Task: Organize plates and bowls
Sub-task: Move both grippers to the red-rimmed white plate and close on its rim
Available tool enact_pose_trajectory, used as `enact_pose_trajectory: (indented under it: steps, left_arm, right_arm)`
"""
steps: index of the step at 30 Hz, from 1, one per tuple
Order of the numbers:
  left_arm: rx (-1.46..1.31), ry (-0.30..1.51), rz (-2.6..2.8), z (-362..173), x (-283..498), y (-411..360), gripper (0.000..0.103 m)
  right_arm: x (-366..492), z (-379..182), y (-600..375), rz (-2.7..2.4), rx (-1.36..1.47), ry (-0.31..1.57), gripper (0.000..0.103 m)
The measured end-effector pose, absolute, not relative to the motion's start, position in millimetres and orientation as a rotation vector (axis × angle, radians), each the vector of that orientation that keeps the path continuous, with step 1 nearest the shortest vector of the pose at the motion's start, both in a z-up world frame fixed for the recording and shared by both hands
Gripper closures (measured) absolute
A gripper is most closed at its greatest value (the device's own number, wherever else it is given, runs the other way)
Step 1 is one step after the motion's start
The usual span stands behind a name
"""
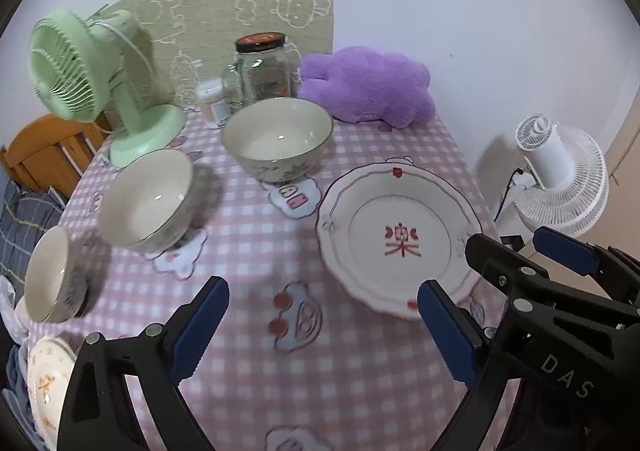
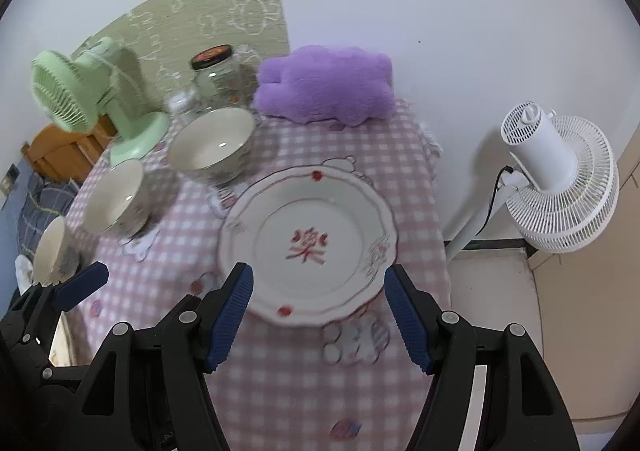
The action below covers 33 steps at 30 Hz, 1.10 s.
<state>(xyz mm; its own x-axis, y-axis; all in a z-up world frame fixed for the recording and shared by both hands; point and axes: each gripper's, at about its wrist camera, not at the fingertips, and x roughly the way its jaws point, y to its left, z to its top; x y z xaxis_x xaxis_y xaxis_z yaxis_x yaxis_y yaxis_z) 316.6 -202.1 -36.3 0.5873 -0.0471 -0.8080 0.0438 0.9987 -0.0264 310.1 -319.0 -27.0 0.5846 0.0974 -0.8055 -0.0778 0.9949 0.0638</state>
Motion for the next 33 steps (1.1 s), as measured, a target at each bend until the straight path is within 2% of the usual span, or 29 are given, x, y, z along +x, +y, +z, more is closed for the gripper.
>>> enact_pose_trajectory:
  steps: [5, 12, 19, 25, 27, 33]
  left_arm:
    - [0.011, 0.946, -0.027, -53.4, 347.0, -214.3, 0.008]
    - [0.011, 0.980, -0.023, -83.6, 382.6, -228.8, 0.016]
    - [0.027, 1.025, -0.015, -109.9, 408.2, -235.7, 0.017]
    - [0.022, 1.067, -0.039, -125.5, 413.9, -236.3, 0.019]
    - [0.018, 1.072, -0.053, -126.7, 413.8, -236.9, 0.022]
    - [0.026, 1.081, -0.047, -124.1, 409.1, -238.2, 0.022]
  right_arm:
    - [340.6, -42.9, -331.9, 0.102, 0.026, 0.944, 0.032]
    - [382.8, -74.4, -344.5, 0.079, 0.020, 0.978, 0.032]
    - [410.2, -101.2, -355.1, 0.061, 0.037, 1.015, 0.032]
    - [420.8, -119.4, -356.6, 0.066, 0.056, 1.068, 0.032]
    - [419.9, -120.5, -354.2, 0.086, 0.067, 1.074, 0.035]
    - [414.5, -116.0, -348.5, 0.070, 0.056, 1.079, 0.036]
